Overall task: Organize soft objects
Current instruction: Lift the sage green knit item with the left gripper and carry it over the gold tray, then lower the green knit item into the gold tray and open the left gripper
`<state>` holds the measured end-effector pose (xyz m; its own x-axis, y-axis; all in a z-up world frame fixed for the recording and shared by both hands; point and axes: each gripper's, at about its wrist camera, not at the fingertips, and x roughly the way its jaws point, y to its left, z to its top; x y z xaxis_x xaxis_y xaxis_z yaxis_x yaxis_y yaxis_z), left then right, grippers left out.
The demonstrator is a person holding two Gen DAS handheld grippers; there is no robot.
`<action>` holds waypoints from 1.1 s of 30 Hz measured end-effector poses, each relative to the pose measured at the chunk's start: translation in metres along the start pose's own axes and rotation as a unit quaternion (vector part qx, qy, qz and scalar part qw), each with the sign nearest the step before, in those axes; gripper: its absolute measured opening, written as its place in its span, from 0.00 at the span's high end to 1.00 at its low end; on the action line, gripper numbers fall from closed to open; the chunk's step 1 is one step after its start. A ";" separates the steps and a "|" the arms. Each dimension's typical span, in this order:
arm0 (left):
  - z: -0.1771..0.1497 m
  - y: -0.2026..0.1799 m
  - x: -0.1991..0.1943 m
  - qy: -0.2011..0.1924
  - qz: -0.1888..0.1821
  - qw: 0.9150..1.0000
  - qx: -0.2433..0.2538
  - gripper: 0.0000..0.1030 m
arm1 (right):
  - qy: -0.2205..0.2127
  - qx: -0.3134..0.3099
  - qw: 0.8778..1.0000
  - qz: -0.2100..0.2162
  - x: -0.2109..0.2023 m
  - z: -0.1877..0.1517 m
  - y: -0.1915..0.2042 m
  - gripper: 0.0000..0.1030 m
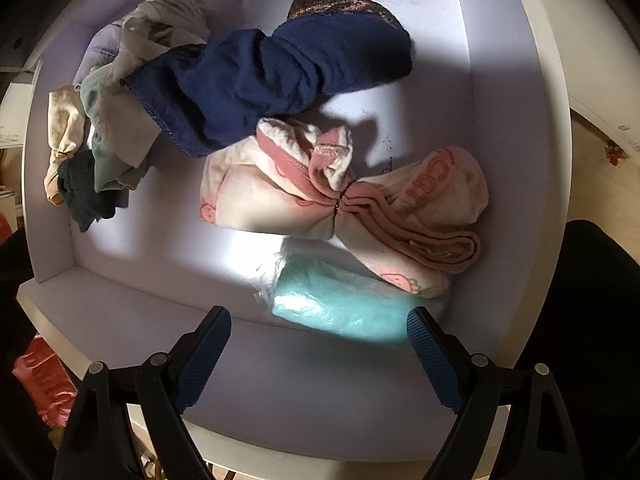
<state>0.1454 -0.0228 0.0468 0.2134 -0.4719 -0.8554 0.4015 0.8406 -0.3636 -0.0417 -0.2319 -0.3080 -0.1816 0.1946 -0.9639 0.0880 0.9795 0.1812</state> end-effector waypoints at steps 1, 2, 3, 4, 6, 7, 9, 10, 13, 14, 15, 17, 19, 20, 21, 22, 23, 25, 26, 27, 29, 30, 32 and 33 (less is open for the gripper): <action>0.007 -0.003 -0.002 -0.004 0.001 1.000 0.001 0.30 | 0.000 0.001 1.000 0.002 0.000 0.000 0.000 0.12; 0.014 -0.006 -0.003 -0.006 0.001 1.000 0.000 0.30 | 0.000 0.001 1.000 0.004 0.000 0.000 -0.001 0.12; 0.021 -0.009 -0.004 -0.008 0.000 1.000 0.000 0.30 | 0.000 0.002 1.000 0.006 0.000 0.000 -0.002 0.12; 0.032 -0.012 -0.003 -0.011 -0.001 1.000 -0.001 0.30 | 0.000 0.004 1.000 0.009 0.000 0.000 -0.003 0.12; 0.049 -0.016 0.000 -0.012 0.002 1.000 -0.003 0.30 | 0.000 0.004 1.000 0.010 -0.001 0.001 -0.004 0.12; 0.057 -0.018 0.003 -0.013 0.003 1.000 -0.004 0.30 | 0.000 0.005 1.000 0.011 -0.001 0.001 -0.005 0.12; 0.073 -0.019 0.011 -0.010 0.007 1.000 -0.009 0.30 | 0.000 0.008 1.000 0.015 -0.004 -0.001 -0.006 0.12; 0.079 -0.018 0.014 -0.009 0.009 1.000 -0.011 0.30 | 0.001 0.010 1.000 0.018 -0.004 -0.002 -0.008 0.12; 0.103 -0.017 0.029 -0.013 0.018 1.000 -0.021 0.30 | 0.000 0.011 1.000 0.027 -0.009 -0.002 -0.010 0.12; 0.109 -0.017 0.033 -0.014 0.022 0.999 -0.023 0.30 | -0.001 0.011 1.000 0.029 -0.010 -0.002 -0.011 0.12; 0.117 -0.017 0.039 -0.014 0.024 0.999 -0.024 0.30 | -0.003 0.012 0.999 0.032 -0.011 -0.002 -0.012 0.12; 0.127 -0.017 0.047 -0.013 0.030 0.999 -0.022 0.30 | -0.004 0.015 0.999 0.038 -0.014 -0.001 -0.016 0.12; 0.137 -0.017 0.057 -0.013 0.034 0.999 -0.025 0.30 | -0.005 0.019 0.999 0.041 -0.017 -0.002 -0.021 0.12; 0.144 -0.017 0.062 -0.014 0.034 0.999 -0.029 0.30 | -0.005 0.020 0.999 0.041 -0.018 -0.002 -0.022 0.12; 0.151 -0.018 0.067 -0.015 0.033 0.999 -0.033 0.30 | -0.005 0.021 0.999 0.040 -0.018 -0.002 -0.025 0.12; 0.155 -0.018 0.070 -0.016 0.034 0.999 -0.035 0.30 | -0.006 0.022 0.999 0.040 -0.019 -0.001 -0.027 0.12; 0.161 -0.019 0.076 -0.017 0.036 0.999 -0.036 0.30 | -0.006 0.024 0.999 0.039 -0.020 0.000 -0.029 0.11; 0.171 -0.022 0.086 -0.018 0.037 0.999 -0.035 0.30 | -0.009 0.024 0.999 0.042 -0.023 0.001 -0.033 0.10; 0.175 -0.024 0.091 -0.017 0.039 0.999 -0.032 0.30 | -0.011 0.023 0.999 0.043 -0.025 0.001 -0.034 0.10; 0.180 -0.026 0.096 -0.018 0.043 0.999 -0.027 0.30 | -0.013 0.023 0.999 0.044 -0.027 0.001 -0.035 0.10; 0.190 -0.027 0.102 -0.024 0.049 0.998 -0.029 0.30 | -0.014 0.022 0.999 0.048 -0.030 0.002 -0.036 0.10; 0.195 -0.025 0.106 -0.029 0.049 0.998 -0.034 0.30 | -0.014 0.023 0.998 0.051 -0.031 0.002 -0.036 0.10; 0.204 -0.022 0.110 -0.036 0.048 0.997 -0.041 0.30 | -0.014 0.024 0.998 0.058 -0.033 0.003 -0.037 0.10; 0.208 -0.021 0.112 -0.038 0.049 0.997 -0.043 0.30 | -0.014 0.024 0.998 0.060 -0.035 0.003 -0.038 0.10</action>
<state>0.3458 -0.1486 0.0356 0.3165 -0.4020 -0.8592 0.2982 0.9020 -0.3122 -0.0354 -0.2758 -0.2822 -0.1390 0.3088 -0.9409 0.1540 0.9453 0.2875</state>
